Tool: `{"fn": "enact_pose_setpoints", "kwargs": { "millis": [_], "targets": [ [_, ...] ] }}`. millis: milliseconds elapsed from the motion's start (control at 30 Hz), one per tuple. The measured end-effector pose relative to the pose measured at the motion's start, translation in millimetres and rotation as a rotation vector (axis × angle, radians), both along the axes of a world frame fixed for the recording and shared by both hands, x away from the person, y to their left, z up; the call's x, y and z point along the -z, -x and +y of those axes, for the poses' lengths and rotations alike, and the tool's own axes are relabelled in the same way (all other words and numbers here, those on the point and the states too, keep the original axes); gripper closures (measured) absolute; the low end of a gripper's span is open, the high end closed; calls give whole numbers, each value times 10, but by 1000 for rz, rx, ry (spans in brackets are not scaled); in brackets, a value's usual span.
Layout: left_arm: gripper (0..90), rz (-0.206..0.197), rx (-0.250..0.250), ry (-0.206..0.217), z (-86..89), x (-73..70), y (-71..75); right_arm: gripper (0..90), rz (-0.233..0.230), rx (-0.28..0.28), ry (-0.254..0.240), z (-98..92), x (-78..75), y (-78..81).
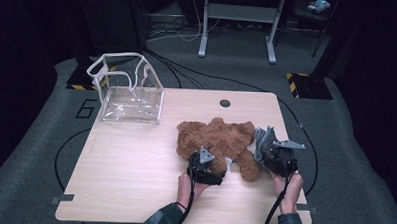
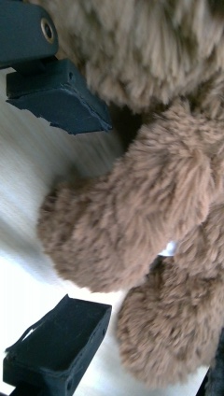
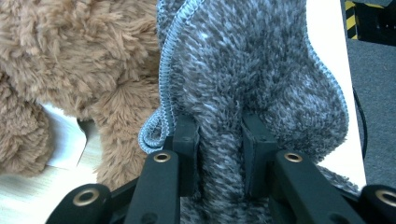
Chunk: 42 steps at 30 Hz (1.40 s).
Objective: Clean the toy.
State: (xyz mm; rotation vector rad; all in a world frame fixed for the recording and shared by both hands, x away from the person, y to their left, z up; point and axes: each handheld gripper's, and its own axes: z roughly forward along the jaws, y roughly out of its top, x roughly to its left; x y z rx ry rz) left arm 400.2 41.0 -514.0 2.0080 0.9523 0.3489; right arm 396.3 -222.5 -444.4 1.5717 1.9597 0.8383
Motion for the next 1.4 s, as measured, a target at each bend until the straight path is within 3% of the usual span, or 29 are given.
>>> {"fn": "enact_pose_setpoints", "kwargs": {
  "millis": [233, 367, 500, 800, 1033, 1167, 1400],
  "targets": [
    [198, 11, -41, -24, -97, 43, -75, 712, 5, -2, 5, -7, 13, 7],
    [282, 14, -34, -22, -108, 69, -108, 711, 10, 0, -2, 3, 31, 6],
    [458, 13, -28, -37, -114, 78, -121, 711, 12, -5, 2, 1, 37, 6],
    [662, -4, -28, -33, -79, 73, -148, 712, 13, 8, 8, -25, 58, 6],
    [709, -9, 0, -9, -33, 31, -182, 712, 20, 16, 7, -27, 102, -2],
    [717, -24, 21, 15, -3, -70, -216, 712, 26, 18, 2, -16, 128, -9],
    [726, -46, 28, 13, 30, -165, -270, 712, 28, 16, 6, 3, 130, -10]
  ]
}}
